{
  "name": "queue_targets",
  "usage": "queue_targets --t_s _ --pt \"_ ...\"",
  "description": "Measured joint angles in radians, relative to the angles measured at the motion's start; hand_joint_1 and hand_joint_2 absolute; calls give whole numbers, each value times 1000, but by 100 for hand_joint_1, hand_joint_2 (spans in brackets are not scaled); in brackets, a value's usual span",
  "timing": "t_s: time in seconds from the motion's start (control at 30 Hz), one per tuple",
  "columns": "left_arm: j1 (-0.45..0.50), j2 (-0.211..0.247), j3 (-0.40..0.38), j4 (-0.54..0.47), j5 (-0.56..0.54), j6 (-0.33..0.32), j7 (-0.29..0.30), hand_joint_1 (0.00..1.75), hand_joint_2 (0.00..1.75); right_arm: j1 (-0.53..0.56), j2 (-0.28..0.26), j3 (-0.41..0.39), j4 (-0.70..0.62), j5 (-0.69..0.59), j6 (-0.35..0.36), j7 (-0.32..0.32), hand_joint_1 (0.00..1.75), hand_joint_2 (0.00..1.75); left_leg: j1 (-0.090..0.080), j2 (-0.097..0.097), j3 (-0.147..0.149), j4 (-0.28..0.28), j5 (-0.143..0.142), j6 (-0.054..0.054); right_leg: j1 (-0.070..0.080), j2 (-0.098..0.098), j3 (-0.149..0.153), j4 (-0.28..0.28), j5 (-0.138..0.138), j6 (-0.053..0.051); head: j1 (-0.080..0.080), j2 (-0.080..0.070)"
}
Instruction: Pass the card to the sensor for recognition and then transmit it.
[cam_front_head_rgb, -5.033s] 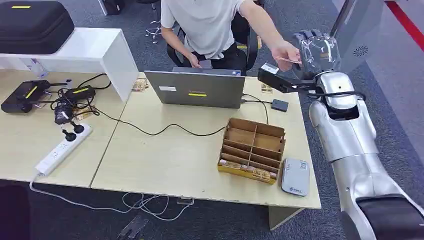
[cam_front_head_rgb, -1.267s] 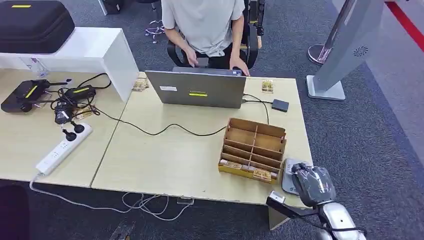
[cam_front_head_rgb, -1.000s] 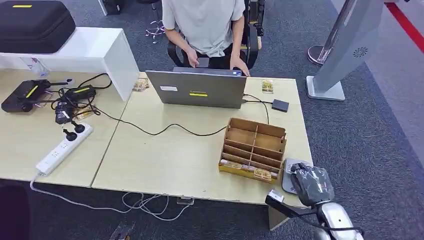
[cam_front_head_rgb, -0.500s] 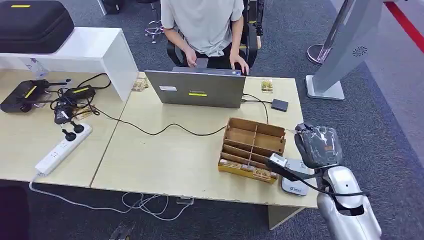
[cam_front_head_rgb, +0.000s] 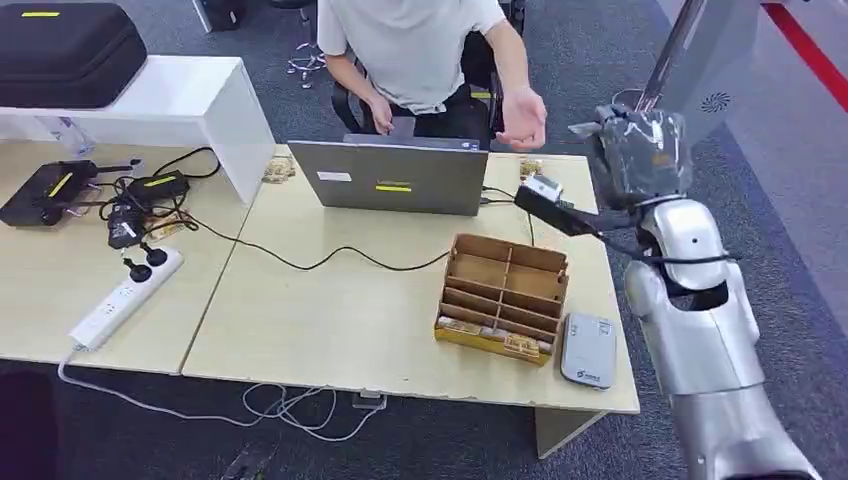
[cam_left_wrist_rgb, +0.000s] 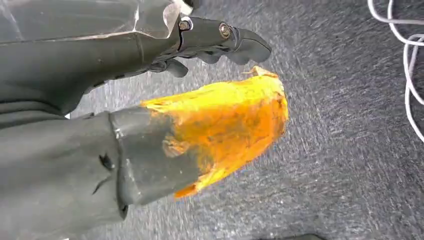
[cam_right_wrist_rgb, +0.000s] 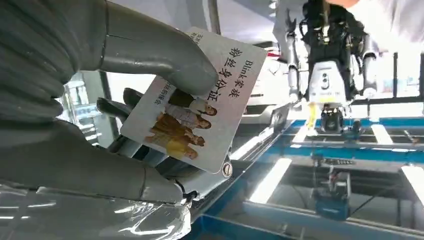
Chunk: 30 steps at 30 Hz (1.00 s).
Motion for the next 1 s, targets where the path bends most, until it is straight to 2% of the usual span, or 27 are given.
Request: queue_targets --t_s 0.2,0.4,0.53,0.57,1.0 --pt "-7 3 -9 0 -58 3 -27 0 0 -177 109 -3 193 -23 25 83 175 175 2 -2 -1 0 1 -1 1 -1 0 0 0 0 0 0" --pt "-10 5 -20 0 -78 6 -35 0 0 -267 163 -22 344 -24 29 118 175 175 2 -2 -1 0 1 -1 1 -1 -1 0 0 0 0 0" --pt "-10 5 -21 0 -87 6 -39 0 0 -295 178 -43 405 -17 27 121 175 175 2 -2 -2 0 1 -1 1 -2 -1 0 0 0 0 0" --pt "-10 5 -21 0 -88 6 -39 0 175 -298 178 -49 411 -16 27 117 0 175 2 -2 -2 0 1 -1 1 -1 -1 0 0 0 0 0" --pt "-10 5 -21 0 -107 -3 -24 0 175 -305 187 -77 448 13 23 76 0 175 2 -2 -2 0 1 -1 1 -1 -2 0 0 0 0 0"
